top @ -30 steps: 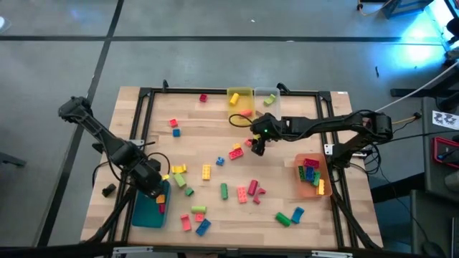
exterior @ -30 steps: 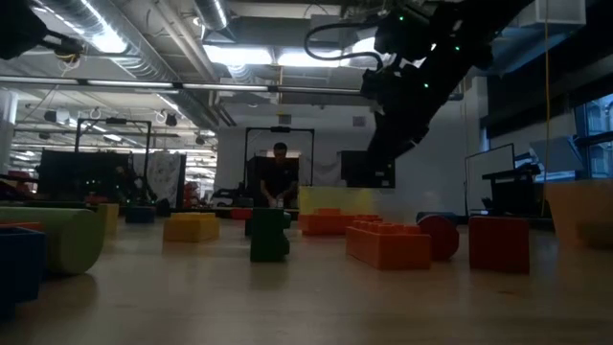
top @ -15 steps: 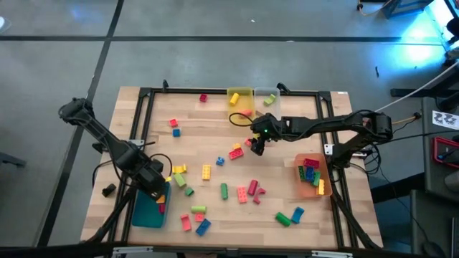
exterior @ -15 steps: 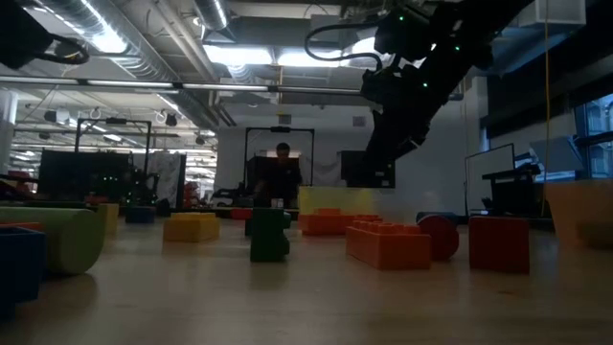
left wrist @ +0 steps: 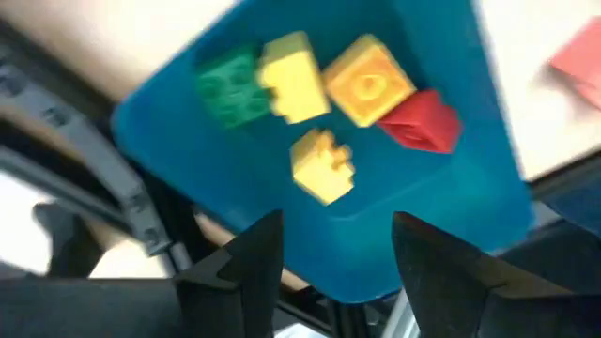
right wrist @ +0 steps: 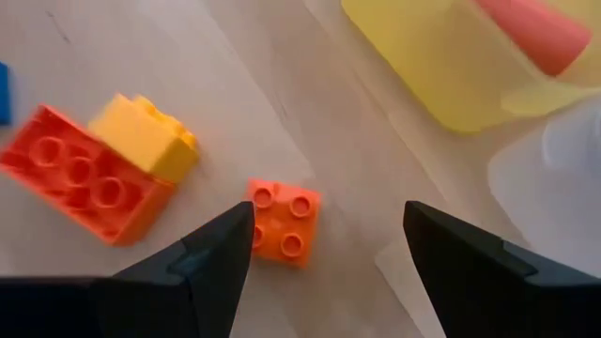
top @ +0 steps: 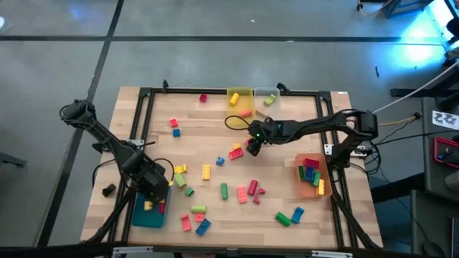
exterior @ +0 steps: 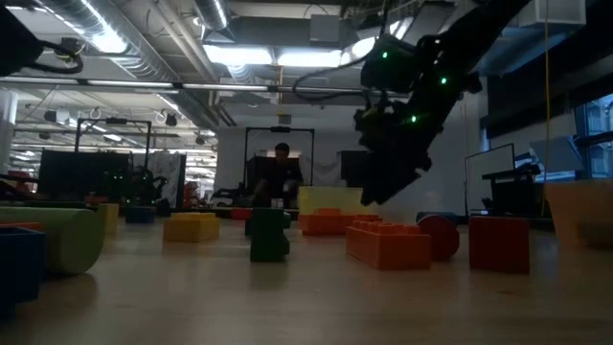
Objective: Sort blocks by size
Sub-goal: Put the orange square game piece into the blue bin
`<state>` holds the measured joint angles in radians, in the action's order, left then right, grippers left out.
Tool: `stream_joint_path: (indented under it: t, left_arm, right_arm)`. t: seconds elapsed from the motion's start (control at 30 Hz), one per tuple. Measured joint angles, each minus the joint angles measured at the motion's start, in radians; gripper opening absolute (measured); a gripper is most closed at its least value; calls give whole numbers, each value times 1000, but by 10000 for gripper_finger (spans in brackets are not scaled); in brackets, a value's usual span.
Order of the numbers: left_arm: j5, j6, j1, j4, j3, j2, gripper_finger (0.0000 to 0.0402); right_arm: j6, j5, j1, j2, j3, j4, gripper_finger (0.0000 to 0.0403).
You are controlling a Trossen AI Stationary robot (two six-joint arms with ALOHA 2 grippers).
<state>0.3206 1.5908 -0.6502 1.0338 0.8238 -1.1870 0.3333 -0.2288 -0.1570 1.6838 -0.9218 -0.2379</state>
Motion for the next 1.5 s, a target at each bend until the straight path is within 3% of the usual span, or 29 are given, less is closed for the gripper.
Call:
stream_joint_path:
  t: [0.23,0.57,0.9,1.13,1.5]
  left_arm:
    - [0,-30,4,-85,0,0,173]
    - [-43,-27,4,-82,0,0,172]
    - [-133,5,4,-84,0,0,172]
    - [-135,1,4,-84,0,0,172]
    - [-147,3,4,-84,0,0,172]
  right_arm:
    - [3,-3,0,52,0,46,276]
    - [14,4,0,62,0,57,276]
    - [30,83,0,61,-2,55,275]
    - [29,83,0,58,-43,50,275]
    - [80,80,12,58,-43,-50,275]
